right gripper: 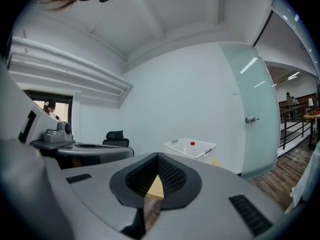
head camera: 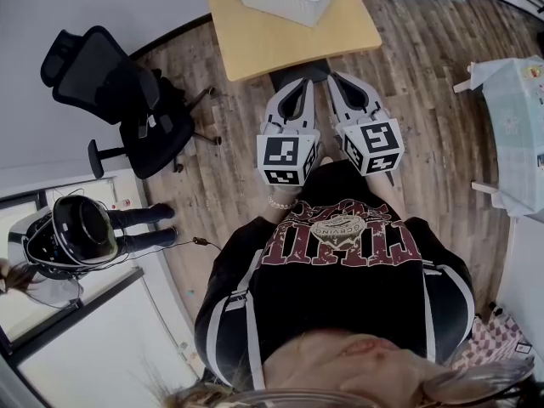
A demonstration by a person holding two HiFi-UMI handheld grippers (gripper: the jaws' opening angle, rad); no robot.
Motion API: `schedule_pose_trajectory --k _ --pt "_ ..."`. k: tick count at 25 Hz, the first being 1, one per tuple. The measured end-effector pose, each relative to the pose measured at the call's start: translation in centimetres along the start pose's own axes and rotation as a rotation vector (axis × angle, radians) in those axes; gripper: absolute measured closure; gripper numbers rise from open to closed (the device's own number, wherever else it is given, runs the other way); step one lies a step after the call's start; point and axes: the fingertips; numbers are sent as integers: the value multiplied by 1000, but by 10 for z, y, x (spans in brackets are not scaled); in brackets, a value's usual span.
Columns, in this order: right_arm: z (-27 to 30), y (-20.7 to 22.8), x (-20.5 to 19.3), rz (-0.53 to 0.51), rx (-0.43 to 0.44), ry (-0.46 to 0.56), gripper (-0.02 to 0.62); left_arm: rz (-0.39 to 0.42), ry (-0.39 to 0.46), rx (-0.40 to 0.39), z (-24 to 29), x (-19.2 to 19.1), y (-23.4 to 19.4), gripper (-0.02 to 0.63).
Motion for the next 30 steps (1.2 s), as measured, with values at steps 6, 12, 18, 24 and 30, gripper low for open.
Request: schedule_pose_trajectory --k 6,12,18,24,30 --pt "-4 6 0 2 18 -3 578 4 1 14 2 -3 8 558" --pt "-9 9 -2 1 44 -7 578 6 -1 38 1 -7 14 558" --pt "-11 9 -4 1 54 -9 578 7 -3 54 -1 -11 15 558" --pt "-12 12 -7 3 60 -15 578 9 -3 54 3 -12 17 558" --pt "-6 17 -5 5 55 -13 577 2 -3 47 12 -11 14 558"
Point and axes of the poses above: the fingertips, and each gripper's own axes: z forward along the fingers, y to its right, x out of its top, and after that the axes turned 13 degrees about y, right-handed
